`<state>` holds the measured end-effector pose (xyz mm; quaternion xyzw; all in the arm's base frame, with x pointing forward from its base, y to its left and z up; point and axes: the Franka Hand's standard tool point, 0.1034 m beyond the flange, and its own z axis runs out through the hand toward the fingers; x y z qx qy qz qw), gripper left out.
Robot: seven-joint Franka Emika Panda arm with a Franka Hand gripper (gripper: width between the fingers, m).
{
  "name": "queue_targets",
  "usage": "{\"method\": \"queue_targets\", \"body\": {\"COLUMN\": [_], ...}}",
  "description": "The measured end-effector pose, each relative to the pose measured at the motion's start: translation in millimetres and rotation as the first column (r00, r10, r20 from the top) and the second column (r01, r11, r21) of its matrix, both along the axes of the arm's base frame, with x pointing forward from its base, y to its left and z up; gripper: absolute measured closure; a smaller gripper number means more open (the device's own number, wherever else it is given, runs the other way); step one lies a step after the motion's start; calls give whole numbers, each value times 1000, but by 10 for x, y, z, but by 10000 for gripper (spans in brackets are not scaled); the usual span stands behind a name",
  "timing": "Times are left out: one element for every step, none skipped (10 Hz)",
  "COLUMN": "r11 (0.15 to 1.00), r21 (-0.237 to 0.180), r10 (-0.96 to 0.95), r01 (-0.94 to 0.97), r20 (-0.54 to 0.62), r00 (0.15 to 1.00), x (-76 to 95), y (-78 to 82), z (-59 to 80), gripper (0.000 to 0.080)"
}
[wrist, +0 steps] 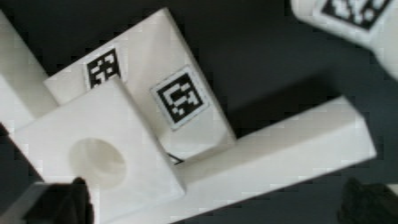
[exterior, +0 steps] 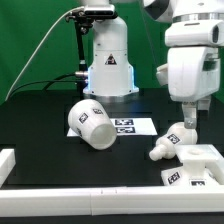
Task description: Assemble lamp
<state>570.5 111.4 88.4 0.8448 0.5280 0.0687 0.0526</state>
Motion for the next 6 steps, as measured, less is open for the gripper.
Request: {"method": "queue_targets", "body": {"r11": [999, 996, 987, 964, 898, 814], "r21": [-7, -17, -36, -65, -123, -173], "r10": [38, 83, 159, 257, 420, 550], "r01": [-38, -83, -159, -258, -421, -555], "r20": [0, -1, -4, -10, -37, -82], "r00": [999, 997, 987, 966, 907, 831], "x": [5, 5, 7, 5, -20, -60], "y": [-9, -15, -32, -37, -9, 23], "z": [1, 0, -2, -1, -3, -12], "gripper": [100, 100, 100, 100, 100, 100]}}
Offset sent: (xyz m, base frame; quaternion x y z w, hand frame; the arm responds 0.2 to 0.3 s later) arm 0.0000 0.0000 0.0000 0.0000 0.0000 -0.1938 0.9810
